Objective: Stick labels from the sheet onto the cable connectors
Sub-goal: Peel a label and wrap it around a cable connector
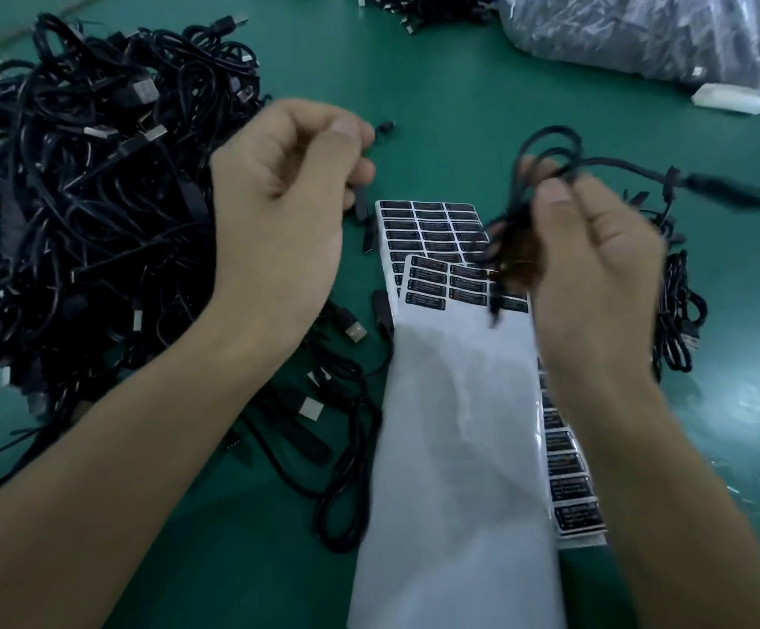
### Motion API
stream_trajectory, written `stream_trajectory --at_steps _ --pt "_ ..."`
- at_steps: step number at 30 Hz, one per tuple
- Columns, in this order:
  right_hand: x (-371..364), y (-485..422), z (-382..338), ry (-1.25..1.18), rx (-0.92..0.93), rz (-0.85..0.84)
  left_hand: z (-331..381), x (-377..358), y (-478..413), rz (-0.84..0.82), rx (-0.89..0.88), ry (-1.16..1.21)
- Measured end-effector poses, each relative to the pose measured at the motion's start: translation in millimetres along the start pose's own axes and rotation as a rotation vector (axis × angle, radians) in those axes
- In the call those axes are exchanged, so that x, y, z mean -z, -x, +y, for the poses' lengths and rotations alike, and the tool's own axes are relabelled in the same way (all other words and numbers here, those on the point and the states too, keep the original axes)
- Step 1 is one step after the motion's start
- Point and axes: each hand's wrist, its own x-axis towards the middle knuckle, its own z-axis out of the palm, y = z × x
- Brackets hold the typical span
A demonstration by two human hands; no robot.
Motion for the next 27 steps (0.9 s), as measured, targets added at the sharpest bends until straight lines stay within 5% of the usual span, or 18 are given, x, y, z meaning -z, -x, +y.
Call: stream_trajectory --at_steps 6,14,18,23,27 --pt "67 -42 5 0.648 -0.036 0.261 -10 6 5 -0.274 -0.045 -0.571" --pt "95 -58 4 0.910 -0.215 0.107 -8 13 4 -0.594 0.011 -1.101" --pt "92 -54 9 0.923 -0.155 0.055 -5 13 5 -0.753 0.018 -1.175" --pt "80 -45 6 0.947 0.020 0.191 -4 14 3 -0.798 0.048 -1.109" --pt "50 -32 0 0.858 0.178 0.099 -5 14 3 -0.790 0.052 -1.143"
